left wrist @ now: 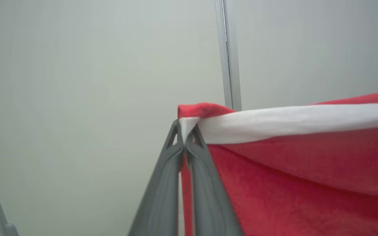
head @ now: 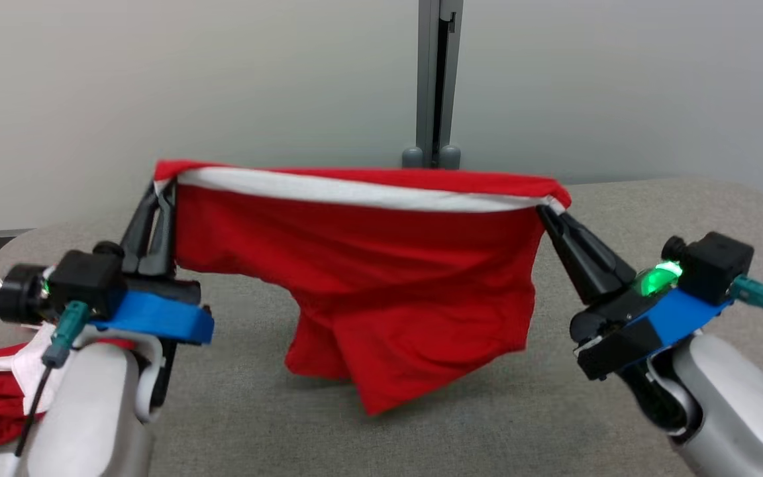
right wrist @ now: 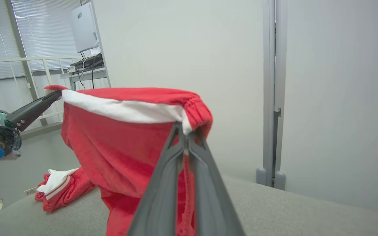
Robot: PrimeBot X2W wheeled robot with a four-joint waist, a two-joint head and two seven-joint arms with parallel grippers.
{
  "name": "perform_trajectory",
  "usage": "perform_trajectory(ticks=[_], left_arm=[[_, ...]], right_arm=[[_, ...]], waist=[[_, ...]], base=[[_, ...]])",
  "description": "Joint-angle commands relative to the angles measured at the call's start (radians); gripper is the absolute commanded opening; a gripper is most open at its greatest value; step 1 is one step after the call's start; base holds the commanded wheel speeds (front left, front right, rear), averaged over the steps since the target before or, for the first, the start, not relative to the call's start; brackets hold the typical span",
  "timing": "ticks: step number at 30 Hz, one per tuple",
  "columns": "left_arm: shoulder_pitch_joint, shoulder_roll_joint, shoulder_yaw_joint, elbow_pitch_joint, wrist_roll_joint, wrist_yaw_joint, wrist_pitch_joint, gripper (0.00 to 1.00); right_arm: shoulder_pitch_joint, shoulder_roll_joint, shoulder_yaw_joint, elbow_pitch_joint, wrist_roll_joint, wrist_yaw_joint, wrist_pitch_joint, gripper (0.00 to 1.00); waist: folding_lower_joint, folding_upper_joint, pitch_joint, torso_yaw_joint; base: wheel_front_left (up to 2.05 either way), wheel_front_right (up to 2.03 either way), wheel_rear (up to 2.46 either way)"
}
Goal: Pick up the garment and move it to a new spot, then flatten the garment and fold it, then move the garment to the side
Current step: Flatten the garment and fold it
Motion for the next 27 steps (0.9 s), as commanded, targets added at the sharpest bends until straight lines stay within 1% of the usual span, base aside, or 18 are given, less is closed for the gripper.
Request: perform_trajectory(ticks=[1, 5, 8, 13, 17, 19, 22, 25, 27], left_arm=[[-0.051, 0.026, -0.002, -0.031, 0.017, -0.008, -0.003, 0.00], [-0.142, 0.074, 0.003, -0.087, 0.029, -0.016, -0.001, 0.00], [-0.195, 0.107, 0.003, -0.117, 0.028, -0.019, 0.035, 0.00], [-0.248, 0.129, -0.025, -0.114, 0.012, -0.026, 0.116, 0.00], [-0.311, 0.114, -0.037, -0.076, -0.001, -0.024, 0.126, 0.00], [-0.360, 0.104, -0.044, -0.044, 0.016, -0.008, 0.109, 0.00], [-0.455, 0.069, -0.053, 0.022, 0.032, 0.017, 0.074, 0.00], [-0.559, 0.038, -0.058, 0.091, 0.048, 0.049, 0.034, 0.00], [-0.615, 0.015, -0.060, 0.118, 0.059, 0.064, 0.012, 0.00]], right_arm=[[-0.042, -0.033, 0.008, -0.028, 0.037, 0.000, 0.001, 0.00], [-0.123, -0.092, 0.014, -0.075, 0.114, 0.000, 0.001, 0.00], [-0.175, -0.129, 0.022, -0.089, 0.167, 0.000, 0.003, 0.00], [-0.269, -0.176, 0.070, -0.073, 0.205, 0.000, 0.038, 0.00], [-0.375, -0.203, 0.113, -0.025, 0.197, 0.000, 0.047, 0.00], [-0.440, -0.204, 0.126, 0.018, 0.181, 0.000, 0.037, 0.00], [-0.546, -0.191, 0.125, 0.101, 0.165, 0.000, 0.019, 0.00], [-0.649, -0.172, 0.113, 0.181, 0.130, 0.000, 0.004, 0.00], [-0.704, -0.166, 0.107, 0.212, 0.101, 0.000, -0.001, 0.00]], waist=[[0.0001, -0.0001, -0.002, 0.005], [0.0001, -0.0001, -0.004, 0.015], [0.0001, -0.0001, 0.001, 0.023], [0.0001, -0.0001, 0.045, 0.028], [0.0001, -0.0001, 0.137, 0.027], [0.0001, -0.0001, 0.185, 0.025], [0.0001, -0.0001, 0.248, 0.027], [0.0001, -0.0001, 0.296, 0.032], [0.0001, -0.0001, 0.318, 0.036]], base=[[0.00, 0.00, 0.00], [0.00, 0.00, 0.00], [0.00, 0.00, 0.00], [0.00, 0.00, 0.00], [0.00, 0.00, 0.00], [0.00, 0.00, 0.00], [0.00, 0.00, 0.00], [0.00, 0.00, 0.00], [0.00, 0.00, 0.00]])
